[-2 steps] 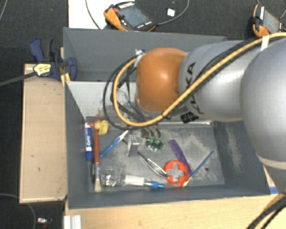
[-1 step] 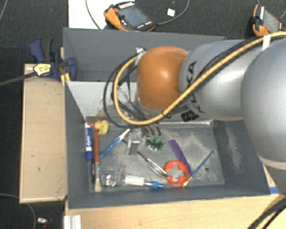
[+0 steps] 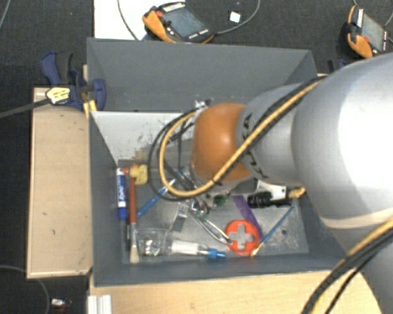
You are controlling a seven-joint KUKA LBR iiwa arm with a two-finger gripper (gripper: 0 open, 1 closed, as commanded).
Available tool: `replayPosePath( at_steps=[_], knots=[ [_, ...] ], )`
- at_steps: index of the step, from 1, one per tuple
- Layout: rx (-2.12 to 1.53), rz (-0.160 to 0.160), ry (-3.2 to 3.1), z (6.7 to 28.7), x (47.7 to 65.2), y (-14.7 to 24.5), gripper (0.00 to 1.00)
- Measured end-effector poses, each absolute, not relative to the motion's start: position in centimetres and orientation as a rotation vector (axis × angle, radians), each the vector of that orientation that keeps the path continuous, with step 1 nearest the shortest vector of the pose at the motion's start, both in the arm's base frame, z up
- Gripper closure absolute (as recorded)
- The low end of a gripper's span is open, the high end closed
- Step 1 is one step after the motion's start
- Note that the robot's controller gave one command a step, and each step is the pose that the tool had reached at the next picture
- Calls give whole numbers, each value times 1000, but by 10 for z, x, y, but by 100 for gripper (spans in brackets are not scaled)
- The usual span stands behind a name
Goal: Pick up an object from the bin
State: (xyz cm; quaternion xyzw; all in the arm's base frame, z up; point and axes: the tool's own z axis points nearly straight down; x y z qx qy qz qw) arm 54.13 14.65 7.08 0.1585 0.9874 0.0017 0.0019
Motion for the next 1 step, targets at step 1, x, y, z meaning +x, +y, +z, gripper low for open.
replayPosePath(
  at_steps=[1],
  knots=[
    [32,3,3138,71,544,136,0]
  ],
)
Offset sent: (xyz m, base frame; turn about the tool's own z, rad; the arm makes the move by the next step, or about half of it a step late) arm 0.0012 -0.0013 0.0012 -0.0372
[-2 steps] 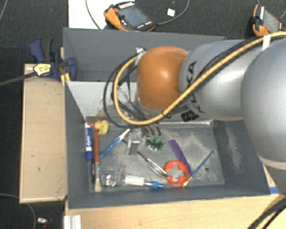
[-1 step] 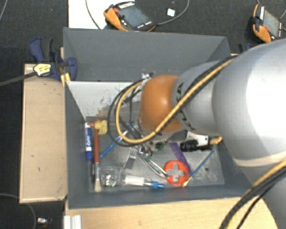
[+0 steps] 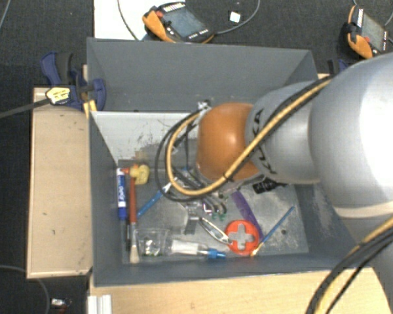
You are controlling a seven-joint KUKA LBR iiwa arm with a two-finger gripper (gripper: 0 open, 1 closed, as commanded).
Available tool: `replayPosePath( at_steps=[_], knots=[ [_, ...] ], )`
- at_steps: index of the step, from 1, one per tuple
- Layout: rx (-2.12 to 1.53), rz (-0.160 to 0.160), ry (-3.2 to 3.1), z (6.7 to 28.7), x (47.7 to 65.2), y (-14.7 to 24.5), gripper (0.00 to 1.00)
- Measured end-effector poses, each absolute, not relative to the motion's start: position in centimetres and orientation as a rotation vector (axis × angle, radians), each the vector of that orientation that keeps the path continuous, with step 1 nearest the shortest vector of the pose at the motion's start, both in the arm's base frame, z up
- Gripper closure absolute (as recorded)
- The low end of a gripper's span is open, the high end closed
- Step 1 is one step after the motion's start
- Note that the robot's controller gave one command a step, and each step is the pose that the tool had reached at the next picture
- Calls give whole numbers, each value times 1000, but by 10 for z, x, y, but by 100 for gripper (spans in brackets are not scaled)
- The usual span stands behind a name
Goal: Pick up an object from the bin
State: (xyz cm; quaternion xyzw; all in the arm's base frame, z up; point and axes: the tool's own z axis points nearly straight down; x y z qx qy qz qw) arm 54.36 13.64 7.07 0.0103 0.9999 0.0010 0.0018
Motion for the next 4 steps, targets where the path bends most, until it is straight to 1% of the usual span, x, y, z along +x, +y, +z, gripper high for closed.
replayPosePath(
  at_steps=[1,2,3,4],
  knots=[
    [439,8,3102,72,543,145,0],
    [385,7,3111,71,549,153,0],
    [414,7,3107,72,546,148,100],
    [416,7,3106,72,546,148,100]
  ],
)
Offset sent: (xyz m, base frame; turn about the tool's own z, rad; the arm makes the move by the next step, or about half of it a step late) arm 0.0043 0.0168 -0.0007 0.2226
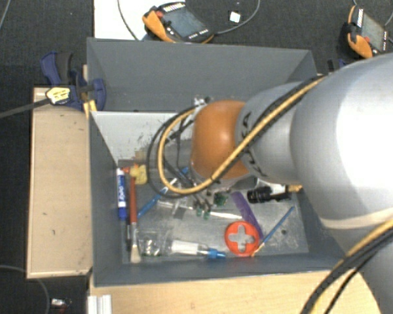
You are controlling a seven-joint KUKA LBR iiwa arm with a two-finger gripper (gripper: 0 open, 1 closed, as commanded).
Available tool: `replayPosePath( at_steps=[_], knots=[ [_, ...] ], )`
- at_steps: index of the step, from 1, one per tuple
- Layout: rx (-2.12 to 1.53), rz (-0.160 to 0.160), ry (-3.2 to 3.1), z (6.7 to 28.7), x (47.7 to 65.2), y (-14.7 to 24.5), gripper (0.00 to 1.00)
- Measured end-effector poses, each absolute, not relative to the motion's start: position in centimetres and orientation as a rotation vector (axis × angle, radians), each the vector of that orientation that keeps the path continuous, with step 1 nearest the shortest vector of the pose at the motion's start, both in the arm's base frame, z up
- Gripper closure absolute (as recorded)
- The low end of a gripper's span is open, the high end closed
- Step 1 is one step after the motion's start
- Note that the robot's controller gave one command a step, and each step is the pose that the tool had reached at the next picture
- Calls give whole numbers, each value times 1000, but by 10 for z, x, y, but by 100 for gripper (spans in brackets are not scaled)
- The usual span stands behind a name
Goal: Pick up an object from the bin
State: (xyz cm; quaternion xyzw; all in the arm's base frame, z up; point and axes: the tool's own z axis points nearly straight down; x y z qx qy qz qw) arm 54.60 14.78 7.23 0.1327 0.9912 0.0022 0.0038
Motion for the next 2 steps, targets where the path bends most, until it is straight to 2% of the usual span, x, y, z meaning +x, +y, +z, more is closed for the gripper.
replayPosePath(
  at_steps=[2],
  knots=[
    [417,8,3105,112,546,147,100]
  ],
)
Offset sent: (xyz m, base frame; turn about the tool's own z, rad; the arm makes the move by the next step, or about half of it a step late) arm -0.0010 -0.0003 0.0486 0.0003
